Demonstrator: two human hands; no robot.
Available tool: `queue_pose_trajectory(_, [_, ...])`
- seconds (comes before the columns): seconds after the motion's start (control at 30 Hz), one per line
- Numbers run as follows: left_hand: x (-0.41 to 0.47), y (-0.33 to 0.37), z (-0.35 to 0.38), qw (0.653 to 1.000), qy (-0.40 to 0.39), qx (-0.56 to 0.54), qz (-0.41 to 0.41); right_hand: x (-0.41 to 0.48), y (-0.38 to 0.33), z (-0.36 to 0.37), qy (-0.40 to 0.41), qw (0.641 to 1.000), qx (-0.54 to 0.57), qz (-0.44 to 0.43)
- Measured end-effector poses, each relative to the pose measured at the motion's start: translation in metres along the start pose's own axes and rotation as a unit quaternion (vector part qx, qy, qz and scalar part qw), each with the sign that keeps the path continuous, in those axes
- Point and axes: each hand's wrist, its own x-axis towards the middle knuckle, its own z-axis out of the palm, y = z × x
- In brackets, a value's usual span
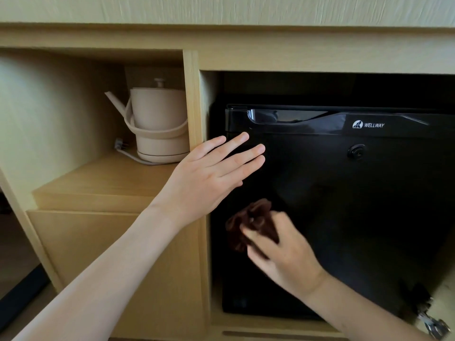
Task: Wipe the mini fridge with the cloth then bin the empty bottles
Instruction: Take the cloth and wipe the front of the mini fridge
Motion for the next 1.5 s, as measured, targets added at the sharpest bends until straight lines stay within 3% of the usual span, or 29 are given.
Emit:
queue_pose_trajectory(0.1, [0.000,-0.001,-0.001,1.000,-0.011,-0.003,0.000,-0.021,-0.004,0.009,-0.092,0.993,-0.022,-0.077])
queue_pose_trajectory(0.17, [0.001,-0.001,-0.004,1.000,-0.016,-0.011,0.001,-0.023,-0.002,0.007,-0.115,0.991,-0.009,-0.068])
queue_pose_trajectory(0.23, [0.001,-0.002,-0.006,1.000,-0.020,-0.023,0.003,-0.016,0.002,-0.001,-0.081,0.996,0.012,-0.022])
queue_pose_trajectory(0.4, [0.001,-0.001,-0.006,0.999,-0.018,-0.040,0.000,0.027,0.020,-0.033,0.093,0.988,0.083,0.088])
queue_pose_trajectory(0.53, [0.001,0.000,-0.004,0.999,-0.009,-0.042,-0.008,0.044,0.021,-0.034,0.127,0.981,0.096,0.109])
queue_pose_trajectory(0.6, [0.001,0.000,-0.003,0.999,-0.008,-0.043,-0.010,0.033,0.015,-0.025,0.104,0.987,0.080,0.089])
queue_pose_trajectory(0.73, [0.000,-0.001,-0.003,0.999,-0.026,-0.043,-0.004,0.003,0.008,-0.011,-0.022,1.000,0.020,-0.008])
queue_pose_trajectory(0.87, [0.001,0.001,-0.007,0.998,-0.034,-0.044,-0.011,-0.001,0.011,-0.015,-0.046,0.998,0.038,-0.015])
queue_pose_trajectory(1.1, [0.006,0.017,0.000,0.997,-0.048,-0.052,0.027,0.002,0.049,-0.060,0.075,0.989,0.074,0.107])
queue_pose_trajectory(1.3, [0.014,0.038,0.019,0.996,-0.014,-0.093,0.000,-0.026,0.088,-0.098,0.110,0.981,0.022,0.160])
queue_pose_trajectory(1.5, [0.017,0.045,0.035,0.993,0.035,-0.110,-0.013,-0.065,0.131,-0.153,0.152,0.951,-0.052,0.265])
